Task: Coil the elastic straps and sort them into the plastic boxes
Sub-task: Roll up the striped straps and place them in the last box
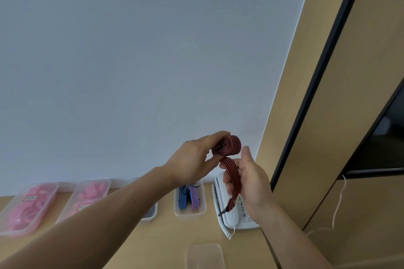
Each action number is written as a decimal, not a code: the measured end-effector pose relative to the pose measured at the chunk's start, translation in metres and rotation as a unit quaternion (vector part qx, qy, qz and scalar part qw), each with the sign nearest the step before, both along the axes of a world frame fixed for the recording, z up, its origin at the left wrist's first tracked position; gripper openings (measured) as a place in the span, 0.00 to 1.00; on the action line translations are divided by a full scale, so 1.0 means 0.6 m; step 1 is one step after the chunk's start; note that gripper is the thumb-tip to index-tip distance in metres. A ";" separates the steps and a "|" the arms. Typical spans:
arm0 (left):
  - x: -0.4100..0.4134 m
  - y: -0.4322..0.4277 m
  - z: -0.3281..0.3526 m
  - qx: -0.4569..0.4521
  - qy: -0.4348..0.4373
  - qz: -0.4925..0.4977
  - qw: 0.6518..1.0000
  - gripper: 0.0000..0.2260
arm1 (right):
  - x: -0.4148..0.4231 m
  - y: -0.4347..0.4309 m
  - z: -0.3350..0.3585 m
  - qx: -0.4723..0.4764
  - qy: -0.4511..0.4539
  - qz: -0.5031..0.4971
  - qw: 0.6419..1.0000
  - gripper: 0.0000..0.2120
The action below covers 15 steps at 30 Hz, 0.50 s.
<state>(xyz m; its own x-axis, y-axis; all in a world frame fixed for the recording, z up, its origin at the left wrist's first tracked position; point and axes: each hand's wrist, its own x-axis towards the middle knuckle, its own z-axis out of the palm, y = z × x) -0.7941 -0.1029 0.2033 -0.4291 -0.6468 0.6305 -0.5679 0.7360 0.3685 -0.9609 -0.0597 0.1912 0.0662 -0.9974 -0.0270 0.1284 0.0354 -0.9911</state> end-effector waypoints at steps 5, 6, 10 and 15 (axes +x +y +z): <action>0.003 -0.003 -0.006 -0.201 -0.100 0.016 0.974 0.18 | 0.005 0.001 -0.002 -0.016 -0.003 0.010 1.000 0.36; 0.005 -0.006 -0.009 -0.214 -0.102 0.014 0.971 0.18 | 0.005 0.001 -0.002 -0.022 -0.005 0.008 1.000 0.35; 0.006 -0.004 -0.012 0.042 0.075 -0.008 0.996 0.30 | -0.001 0.004 0.005 -0.055 -0.038 0.011 0.998 0.30; -0.007 0.001 0.031 0.498 0.297 -0.069 0.812 0.22 | -0.005 0.003 0.016 -0.094 -0.009 -0.001 0.995 0.24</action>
<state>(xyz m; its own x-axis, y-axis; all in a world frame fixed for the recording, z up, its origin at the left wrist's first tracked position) -0.7983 -0.1020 0.2217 -0.3526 -0.9343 -0.0526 -0.0102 -0.0524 0.9986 -0.9637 -0.0578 0.2010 0.0623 -0.9848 0.1622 0.1466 -0.1517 -0.9775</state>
